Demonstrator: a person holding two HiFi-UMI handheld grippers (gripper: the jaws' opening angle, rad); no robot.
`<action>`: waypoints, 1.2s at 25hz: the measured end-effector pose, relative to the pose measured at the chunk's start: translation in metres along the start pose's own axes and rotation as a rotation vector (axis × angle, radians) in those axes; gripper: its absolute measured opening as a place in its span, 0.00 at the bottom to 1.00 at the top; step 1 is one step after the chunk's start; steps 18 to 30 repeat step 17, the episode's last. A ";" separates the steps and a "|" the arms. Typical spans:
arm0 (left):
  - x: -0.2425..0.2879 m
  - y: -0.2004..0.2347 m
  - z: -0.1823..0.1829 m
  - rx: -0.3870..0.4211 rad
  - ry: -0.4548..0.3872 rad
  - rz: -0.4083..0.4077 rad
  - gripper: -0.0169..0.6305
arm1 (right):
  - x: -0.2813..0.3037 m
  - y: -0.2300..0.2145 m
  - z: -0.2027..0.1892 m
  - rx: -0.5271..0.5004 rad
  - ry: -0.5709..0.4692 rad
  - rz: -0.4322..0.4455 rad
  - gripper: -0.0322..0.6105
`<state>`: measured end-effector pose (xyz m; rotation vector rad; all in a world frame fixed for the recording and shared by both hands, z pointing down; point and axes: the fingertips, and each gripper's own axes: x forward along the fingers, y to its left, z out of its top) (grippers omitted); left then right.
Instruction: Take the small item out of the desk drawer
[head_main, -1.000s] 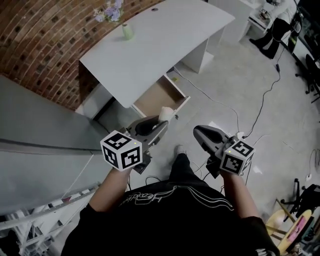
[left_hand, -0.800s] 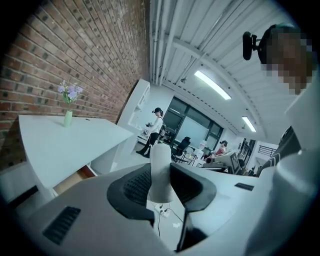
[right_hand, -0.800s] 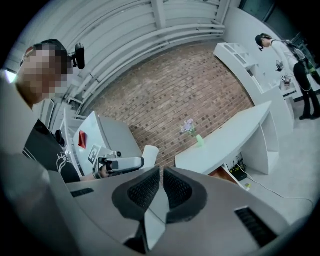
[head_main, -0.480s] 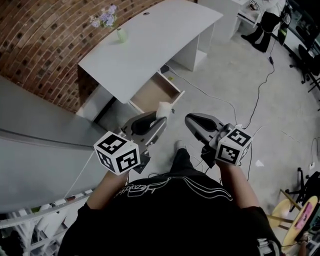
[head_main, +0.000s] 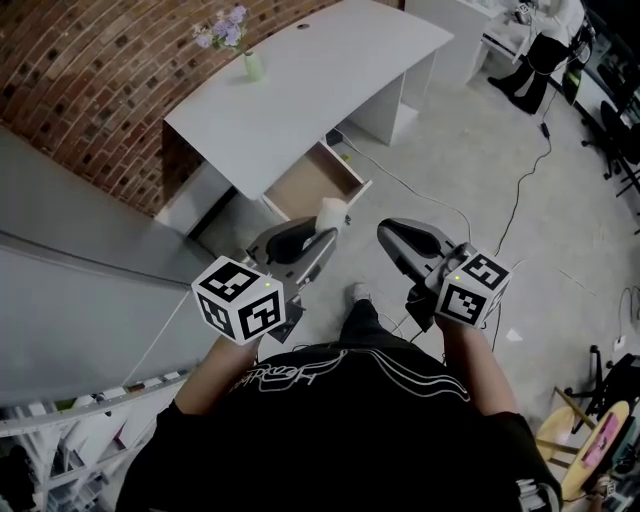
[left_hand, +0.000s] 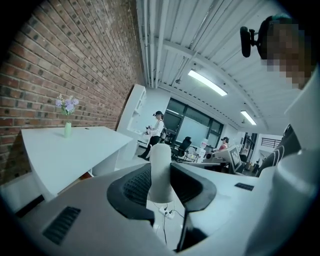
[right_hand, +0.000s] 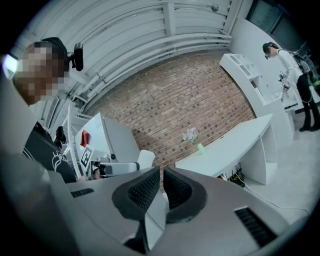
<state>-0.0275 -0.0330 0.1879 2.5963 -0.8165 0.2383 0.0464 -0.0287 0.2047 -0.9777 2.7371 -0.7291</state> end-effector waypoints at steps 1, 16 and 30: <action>0.001 0.000 0.003 0.002 0.000 0.004 0.24 | 0.000 -0.001 0.003 0.000 -0.001 0.000 0.13; -0.008 -0.010 -0.002 0.000 0.026 0.010 0.24 | -0.001 0.014 -0.002 0.009 0.013 0.000 0.14; -0.008 -0.010 -0.002 -0.002 0.028 0.010 0.24 | -0.001 0.014 -0.002 0.010 0.014 -0.001 0.13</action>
